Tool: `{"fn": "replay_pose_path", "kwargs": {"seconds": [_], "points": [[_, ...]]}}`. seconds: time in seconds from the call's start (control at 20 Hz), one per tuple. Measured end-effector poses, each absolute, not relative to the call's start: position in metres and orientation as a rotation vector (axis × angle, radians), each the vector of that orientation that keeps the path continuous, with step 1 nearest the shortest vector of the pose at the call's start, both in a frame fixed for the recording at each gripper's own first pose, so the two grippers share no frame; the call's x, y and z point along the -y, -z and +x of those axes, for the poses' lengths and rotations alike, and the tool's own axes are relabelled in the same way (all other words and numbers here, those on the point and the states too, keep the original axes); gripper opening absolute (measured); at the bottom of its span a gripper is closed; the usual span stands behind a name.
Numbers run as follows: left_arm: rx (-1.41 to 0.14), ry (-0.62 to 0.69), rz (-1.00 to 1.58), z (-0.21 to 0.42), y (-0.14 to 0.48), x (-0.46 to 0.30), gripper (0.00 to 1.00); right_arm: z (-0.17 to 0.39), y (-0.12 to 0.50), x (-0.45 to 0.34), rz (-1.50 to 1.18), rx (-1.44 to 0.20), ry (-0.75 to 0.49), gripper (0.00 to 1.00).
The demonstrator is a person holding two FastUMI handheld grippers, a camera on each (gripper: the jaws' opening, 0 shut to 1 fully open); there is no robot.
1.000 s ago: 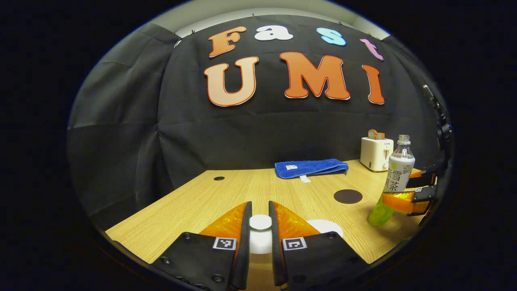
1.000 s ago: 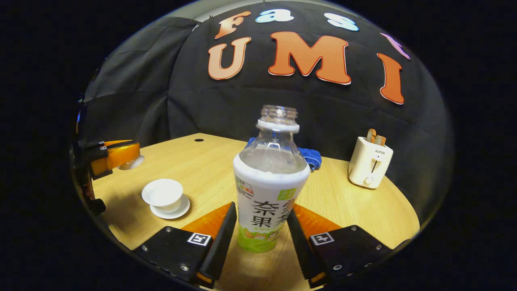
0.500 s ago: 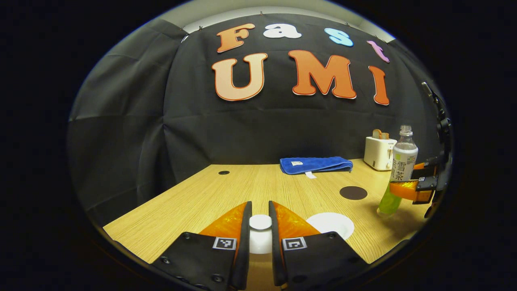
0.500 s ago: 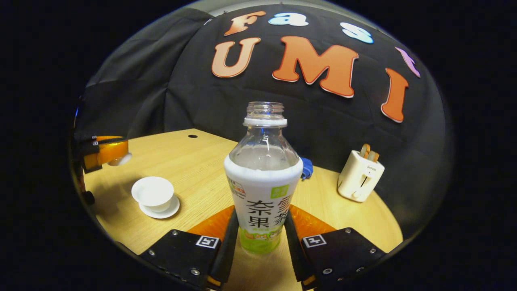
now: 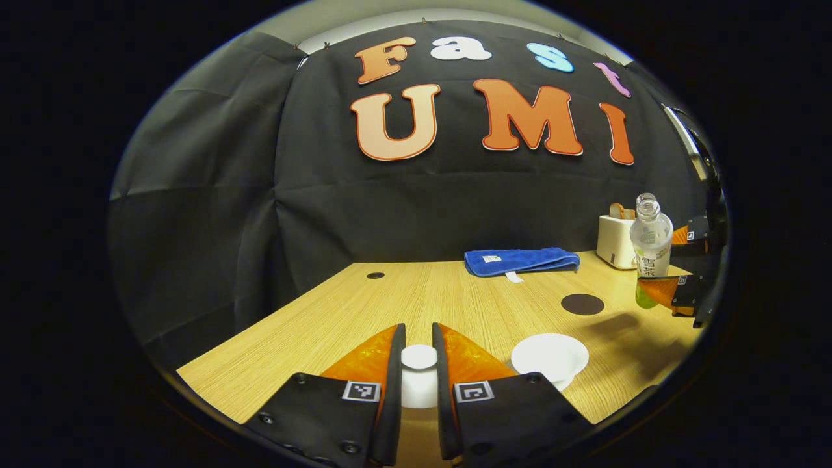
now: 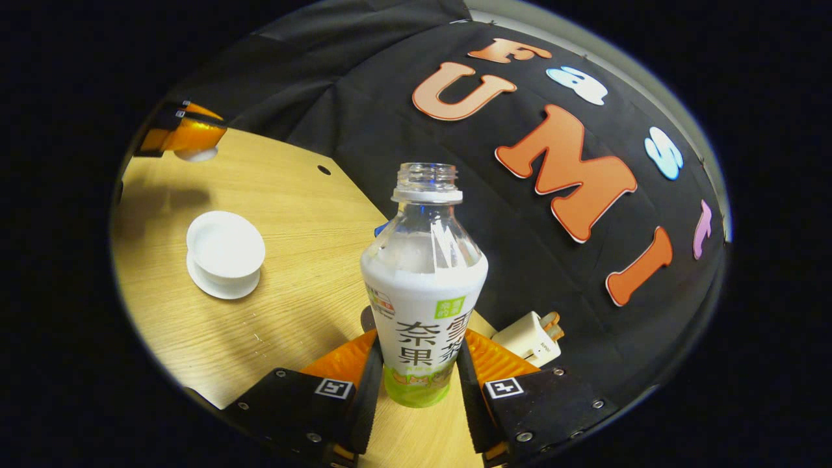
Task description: Open the teacup lid with one hand, grasp the water bottle and pour water into the teacup with the other hand; after pouring, place the water bottle on the coaster and then close the teacup lid.
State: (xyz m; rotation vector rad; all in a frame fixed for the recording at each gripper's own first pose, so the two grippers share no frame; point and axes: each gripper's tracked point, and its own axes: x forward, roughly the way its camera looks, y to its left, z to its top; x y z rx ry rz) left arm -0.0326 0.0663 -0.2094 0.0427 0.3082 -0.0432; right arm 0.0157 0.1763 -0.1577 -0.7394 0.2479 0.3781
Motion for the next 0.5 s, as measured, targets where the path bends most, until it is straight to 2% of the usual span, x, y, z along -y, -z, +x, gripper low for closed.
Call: {"fn": "replay_pose_path", "kwargs": {"seconds": [0.5], "points": [[-0.312,0.000,0.043,-0.044,0.211,-0.094,0.28,0.019,0.165,-0.212,-1.073,-0.117,-0.422,0.59]]}}
